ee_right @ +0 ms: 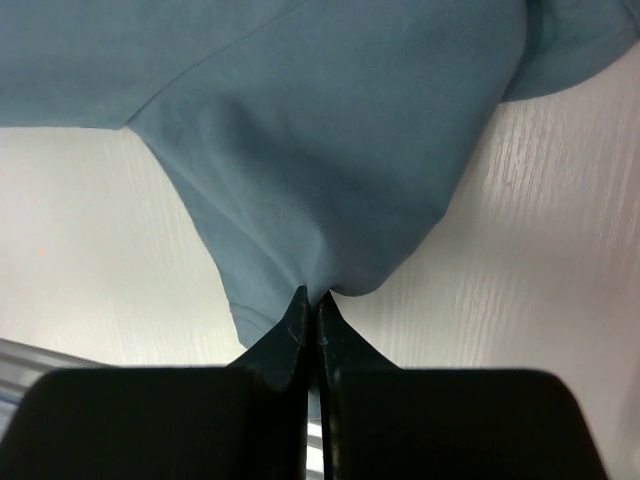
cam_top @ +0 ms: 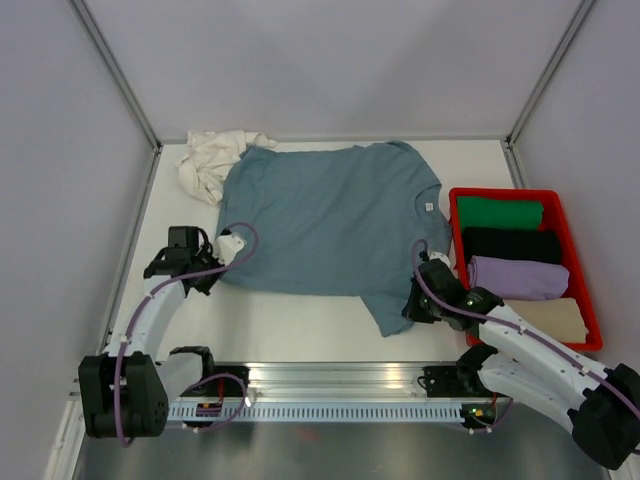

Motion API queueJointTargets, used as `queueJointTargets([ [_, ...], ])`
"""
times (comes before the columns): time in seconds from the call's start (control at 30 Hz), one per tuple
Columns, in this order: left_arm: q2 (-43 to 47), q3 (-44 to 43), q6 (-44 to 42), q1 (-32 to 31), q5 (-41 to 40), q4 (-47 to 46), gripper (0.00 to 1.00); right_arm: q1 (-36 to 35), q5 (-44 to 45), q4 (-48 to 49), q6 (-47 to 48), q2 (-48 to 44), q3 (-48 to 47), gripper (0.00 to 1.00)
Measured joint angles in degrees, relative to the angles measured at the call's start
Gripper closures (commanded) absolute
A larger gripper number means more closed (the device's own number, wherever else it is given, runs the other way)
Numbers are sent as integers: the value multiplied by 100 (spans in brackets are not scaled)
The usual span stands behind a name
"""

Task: Roll the t-shirts
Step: Flatten the tshirt, then fold the tshirt

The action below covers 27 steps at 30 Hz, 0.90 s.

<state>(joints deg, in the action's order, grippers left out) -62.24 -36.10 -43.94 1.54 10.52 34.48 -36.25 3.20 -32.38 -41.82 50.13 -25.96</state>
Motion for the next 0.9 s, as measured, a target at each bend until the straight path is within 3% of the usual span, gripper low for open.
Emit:
queueJointTargets([
  [0.33, 1167, 175, -164, 0, -254, 1132, 98, -223, 28, -1449, -236, -828, -1161, 100],
  [0.57, 1123, -1032, -160, 0, -243, 1965, 98, -227, 299, -1961, 199, -479, -2312, 100],
  [0.73, 243, -1563, -96, 0, -90, 1735, 98, -199, 765, -1648, 1064, 785, -2756, 100],
  [0.9, -1040, -1834, 136, 0, -111, 1198, 98, 227, 800, -855, 2232, 2632, -3582, 100],
])
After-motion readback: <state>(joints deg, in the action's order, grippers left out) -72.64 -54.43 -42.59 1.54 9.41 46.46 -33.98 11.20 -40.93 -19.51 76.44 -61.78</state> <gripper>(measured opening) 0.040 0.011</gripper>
